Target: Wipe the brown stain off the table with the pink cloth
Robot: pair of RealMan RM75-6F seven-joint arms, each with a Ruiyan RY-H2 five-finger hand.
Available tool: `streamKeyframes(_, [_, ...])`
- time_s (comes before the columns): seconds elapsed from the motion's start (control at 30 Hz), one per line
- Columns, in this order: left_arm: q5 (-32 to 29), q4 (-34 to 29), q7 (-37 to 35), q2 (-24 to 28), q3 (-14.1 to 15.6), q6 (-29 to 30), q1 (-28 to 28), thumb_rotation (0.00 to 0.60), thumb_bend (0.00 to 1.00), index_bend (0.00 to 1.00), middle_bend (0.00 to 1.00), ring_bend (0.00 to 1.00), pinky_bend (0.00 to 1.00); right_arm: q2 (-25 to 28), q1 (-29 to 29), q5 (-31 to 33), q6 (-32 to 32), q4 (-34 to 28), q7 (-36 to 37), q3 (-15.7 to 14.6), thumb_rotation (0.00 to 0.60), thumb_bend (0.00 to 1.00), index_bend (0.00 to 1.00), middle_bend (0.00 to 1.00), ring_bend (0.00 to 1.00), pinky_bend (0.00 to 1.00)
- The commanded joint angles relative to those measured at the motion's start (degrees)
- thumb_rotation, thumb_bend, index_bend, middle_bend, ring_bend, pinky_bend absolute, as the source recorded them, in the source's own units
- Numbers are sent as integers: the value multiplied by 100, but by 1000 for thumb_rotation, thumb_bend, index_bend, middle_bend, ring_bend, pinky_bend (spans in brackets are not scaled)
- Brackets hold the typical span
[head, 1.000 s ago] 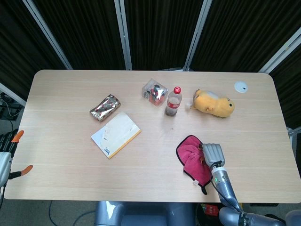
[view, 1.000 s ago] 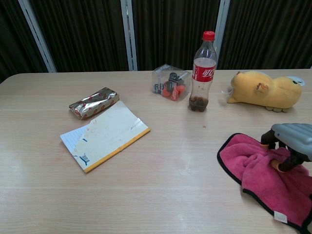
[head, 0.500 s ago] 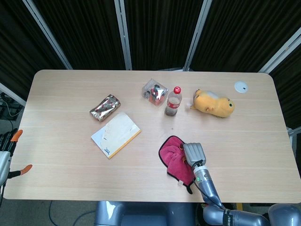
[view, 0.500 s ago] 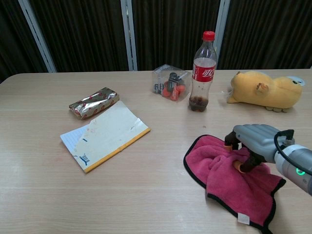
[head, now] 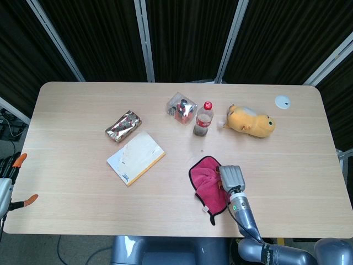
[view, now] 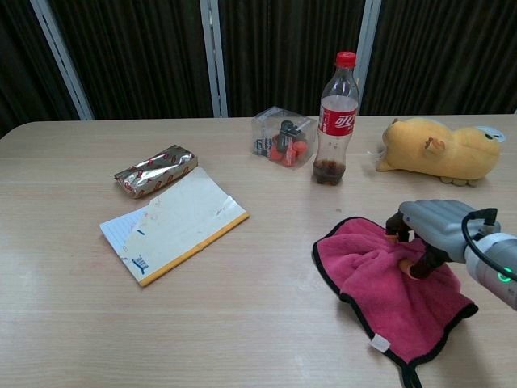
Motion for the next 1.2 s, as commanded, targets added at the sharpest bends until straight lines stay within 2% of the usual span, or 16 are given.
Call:
streamKeyframes(0.03, [24, 15, 43, -13, 12, 10, -1, 600, 0, 0, 0, 0, 0, 174, -35, 22, 47, 14, -9, 24, 600, 548, 737, 595, 521, 749])
streamKeyframes(0.77, [44, 12, 159, -44, 17, 45, 6, 600, 0, 0, 0, 0, 0, 1473, -398, 612, 352, 448, 16, 357, 600, 547, 739, 595, 522, 749])
streamKeyframes(1.0, [42, 1, 198, -58, 19, 30, -4, 600, 0, 0, 0, 0, 0, 1857, -573, 499, 457, 47, 510, 480, 600, 547, 739, 595, 522, 749])
streamKeyframes(1.2, [37, -19, 258, -76, 20, 33, -6, 600, 0, 0, 0, 0, 0, 1889, -644, 169, 650, -194, 772, 432, 600, 547, 738, 596, 522, 749])
